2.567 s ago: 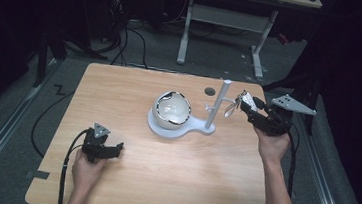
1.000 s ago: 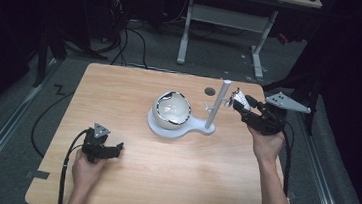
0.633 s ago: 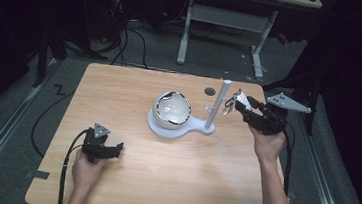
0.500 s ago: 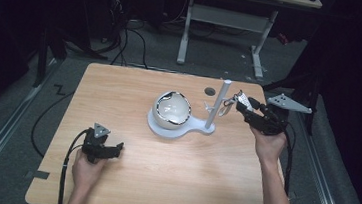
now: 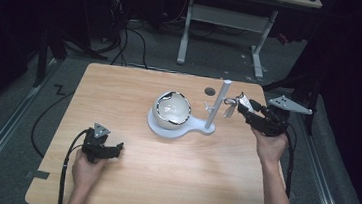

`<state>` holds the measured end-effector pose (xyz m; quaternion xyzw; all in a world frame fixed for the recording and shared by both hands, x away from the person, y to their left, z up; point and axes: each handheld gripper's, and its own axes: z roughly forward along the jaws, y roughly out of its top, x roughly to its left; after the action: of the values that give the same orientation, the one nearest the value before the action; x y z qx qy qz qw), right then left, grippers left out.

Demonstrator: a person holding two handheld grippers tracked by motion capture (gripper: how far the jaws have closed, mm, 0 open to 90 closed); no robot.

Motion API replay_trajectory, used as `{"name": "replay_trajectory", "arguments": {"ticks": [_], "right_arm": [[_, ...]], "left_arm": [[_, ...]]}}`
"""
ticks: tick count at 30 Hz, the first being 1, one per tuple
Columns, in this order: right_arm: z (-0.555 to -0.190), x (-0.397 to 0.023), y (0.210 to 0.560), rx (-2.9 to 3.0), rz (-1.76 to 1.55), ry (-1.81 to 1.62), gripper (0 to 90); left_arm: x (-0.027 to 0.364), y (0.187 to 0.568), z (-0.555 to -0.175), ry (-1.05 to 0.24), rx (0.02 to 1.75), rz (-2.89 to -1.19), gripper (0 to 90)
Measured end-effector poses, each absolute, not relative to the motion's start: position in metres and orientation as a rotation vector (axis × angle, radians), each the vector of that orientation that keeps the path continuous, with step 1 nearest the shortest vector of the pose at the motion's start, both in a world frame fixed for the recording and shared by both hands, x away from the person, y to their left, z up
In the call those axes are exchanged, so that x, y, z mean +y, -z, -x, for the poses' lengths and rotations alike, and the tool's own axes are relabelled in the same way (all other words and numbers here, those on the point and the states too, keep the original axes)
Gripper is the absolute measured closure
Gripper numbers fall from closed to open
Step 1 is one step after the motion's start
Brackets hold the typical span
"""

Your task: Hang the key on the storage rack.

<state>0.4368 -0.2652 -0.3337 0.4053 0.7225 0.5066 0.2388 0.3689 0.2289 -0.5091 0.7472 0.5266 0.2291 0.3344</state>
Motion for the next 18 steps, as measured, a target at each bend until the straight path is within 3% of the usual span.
{"name": "replay_trajectory", "arguments": {"ticks": [18], "right_arm": [[-0.44, -0.263, 0.355, 1.998, -1.132, -1.359, 50.5]], "left_arm": [[0.229, 0.509, -0.369, -0.598, 1.374, -1.951, 18.7]]}}
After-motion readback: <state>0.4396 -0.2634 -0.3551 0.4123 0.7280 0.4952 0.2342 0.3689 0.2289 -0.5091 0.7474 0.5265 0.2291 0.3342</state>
